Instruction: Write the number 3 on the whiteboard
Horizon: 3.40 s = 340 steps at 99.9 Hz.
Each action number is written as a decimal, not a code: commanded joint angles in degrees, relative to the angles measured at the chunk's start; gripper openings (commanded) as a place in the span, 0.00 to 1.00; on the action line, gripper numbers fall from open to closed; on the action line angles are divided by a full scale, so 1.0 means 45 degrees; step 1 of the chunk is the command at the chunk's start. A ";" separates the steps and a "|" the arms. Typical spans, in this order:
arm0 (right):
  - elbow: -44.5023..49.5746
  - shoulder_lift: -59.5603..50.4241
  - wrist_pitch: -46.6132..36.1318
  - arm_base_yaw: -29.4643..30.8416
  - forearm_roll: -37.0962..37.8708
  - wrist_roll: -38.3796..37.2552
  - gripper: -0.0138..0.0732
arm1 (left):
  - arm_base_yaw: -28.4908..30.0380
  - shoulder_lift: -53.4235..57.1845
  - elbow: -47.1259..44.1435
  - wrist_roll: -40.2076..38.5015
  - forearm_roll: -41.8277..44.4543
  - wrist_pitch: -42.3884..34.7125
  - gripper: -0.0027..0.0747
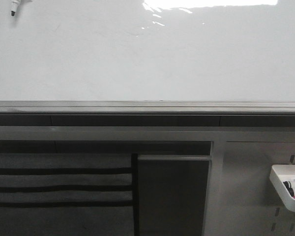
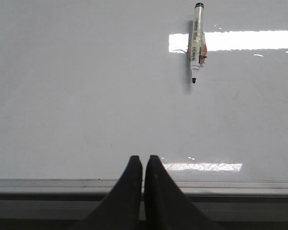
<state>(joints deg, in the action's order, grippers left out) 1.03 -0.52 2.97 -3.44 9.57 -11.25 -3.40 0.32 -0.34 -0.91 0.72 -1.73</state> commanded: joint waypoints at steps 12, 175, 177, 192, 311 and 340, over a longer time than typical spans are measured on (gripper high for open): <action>0.0260 -0.0264 -0.1361 0.0064 0.0231 0.0020 0.07 | -0.0130 0.0403 -0.0016 -0.0145 -0.0160 -0.0967 0.01; -0.6473 0.3427 0.1376 0.0064 -0.0410 0.0837 0.76 | -0.0102 -0.4379 0.8617 0.0121 0.0068 0.4779 0.71; -0.6473 0.3427 0.1376 0.0064 -0.0410 0.0837 0.78 | -0.0102 -0.4379 0.8617 0.0121 0.0068 0.4779 0.72; -0.6473 0.3427 0.1376 0.0064 -0.0410 0.0837 0.78 | -0.0102 -0.4379 0.8617 0.0121 0.0068 0.4779 0.72; -0.9853 0.8294 0.4518 -0.4708 -0.1105 0.1292 0.78 | -0.1537 -1.5428 1.2856 0.1522 -0.0356 0.2385 0.51; -0.9853 0.8741 0.4568 -0.4749 -0.1105 0.1292 0.78 | -0.1823 -1.7822 1.4739 0.1522 -0.0356 0.2355 0.51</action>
<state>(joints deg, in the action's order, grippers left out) -41.29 38.58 28.08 -24.74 4.25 -6.05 -10.53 -79.89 62.46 5.90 -0.81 13.52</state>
